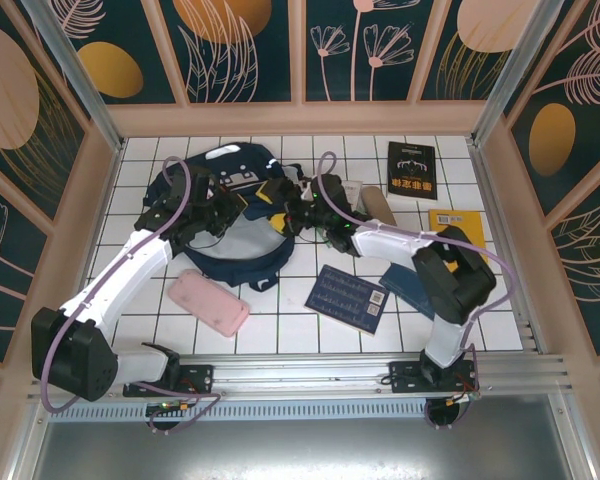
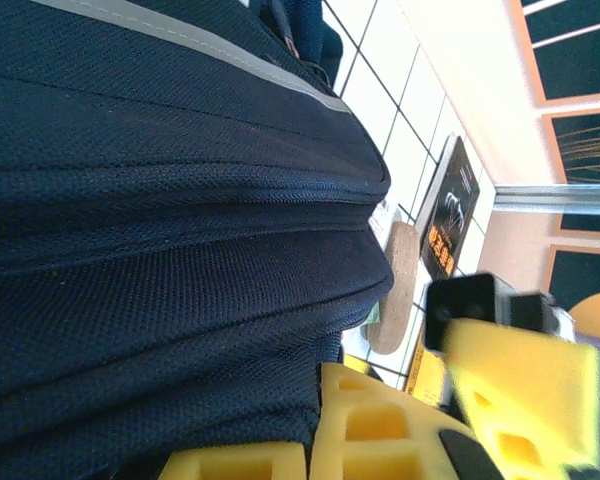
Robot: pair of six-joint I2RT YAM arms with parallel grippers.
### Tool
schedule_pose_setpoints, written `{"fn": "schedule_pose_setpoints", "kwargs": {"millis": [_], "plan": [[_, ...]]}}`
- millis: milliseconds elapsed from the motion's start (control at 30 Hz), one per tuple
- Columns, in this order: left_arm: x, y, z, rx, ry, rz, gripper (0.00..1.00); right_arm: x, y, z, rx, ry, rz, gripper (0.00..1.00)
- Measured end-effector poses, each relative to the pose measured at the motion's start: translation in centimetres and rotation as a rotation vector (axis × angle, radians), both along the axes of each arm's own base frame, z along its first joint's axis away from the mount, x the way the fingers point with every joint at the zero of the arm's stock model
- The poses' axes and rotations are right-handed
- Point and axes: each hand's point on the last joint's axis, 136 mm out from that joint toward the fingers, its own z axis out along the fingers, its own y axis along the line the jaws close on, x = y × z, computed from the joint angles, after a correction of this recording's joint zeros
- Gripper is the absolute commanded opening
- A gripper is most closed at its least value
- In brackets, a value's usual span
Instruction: Pack the student bag
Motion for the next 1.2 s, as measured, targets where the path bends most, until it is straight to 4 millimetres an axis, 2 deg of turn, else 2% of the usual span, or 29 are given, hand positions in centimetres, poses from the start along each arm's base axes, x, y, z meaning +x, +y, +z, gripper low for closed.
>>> {"fn": "schedule_pose_setpoints", "kwargs": {"millis": [67, 133, 167, 267, 400, 500, 600, 700, 833, 933, 1067, 1200], "plan": [[0.0, -0.1, 0.0, 0.010, -0.009, -0.008, 0.06, 0.4, 0.3, -0.7, 0.003, 0.020, -0.007, 0.51], [-0.1, 0.1, -0.1, 0.037, -0.018, -0.021, 0.17, 0.8, 0.2, -0.6, 0.008, 0.012, -0.018, 0.28], [-0.1, 0.2, -0.2, 0.054, -0.021, -0.028, 0.23, 1.1, 0.1, -0.3, 0.012, 0.007, -0.024, 0.22], [-0.5, 0.3, 0.2, 0.130, -0.051, -0.090, 0.45, 2.1, -0.2, 0.6, 0.009, -0.007, -0.042, 0.15], [-0.4, 0.1, 4.1, 0.275, -0.217, -0.241, 0.67, 3.5, -1.3, 0.6, -0.046, -0.003, -0.063, 0.14], [-1.1, 0.7, 7.1, 0.399, -0.396, -0.339, 0.68, 4.2, -2.1, 0.4, -0.085, 0.004, -0.064, 0.14], [-1.5, 1.0, 8.6, 0.527, -0.512, -0.406, 0.73, 4.4, -2.5, 0.4, -0.105, 0.005, -0.051, 0.13], [-1.0, 0.0, 6.9, 0.669, -0.537, -0.497, 0.77, 4.2, -2.5, 0.4, -0.114, 0.003, -0.033, 0.13], [-1.0, -2.0, 2.0, 0.836, -0.491, -0.640, 0.80, 4.0, -2.5, 0.0, -0.129, 0.010, -0.022, 0.13], [-1.5, -2.6, -0.9, 0.948, -0.462, -0.711, 0.81, 3.9, -2.6, -0.2, -0.133, 0.013, -0.018, 0.14], [-0.4, -2.6, -2.3, 1.097, -0.455, -0.694, 0.81, 3.9, -2.6, -0.1, -0.129, 0.019, -0.015, 0.14], [1.7, -1.0, -2.6, 1.250, -0.435, -0.606, 0.75, 3.9, -2.6, 0.0, -0.121, 0.018, -0.013, 0.14]]}}
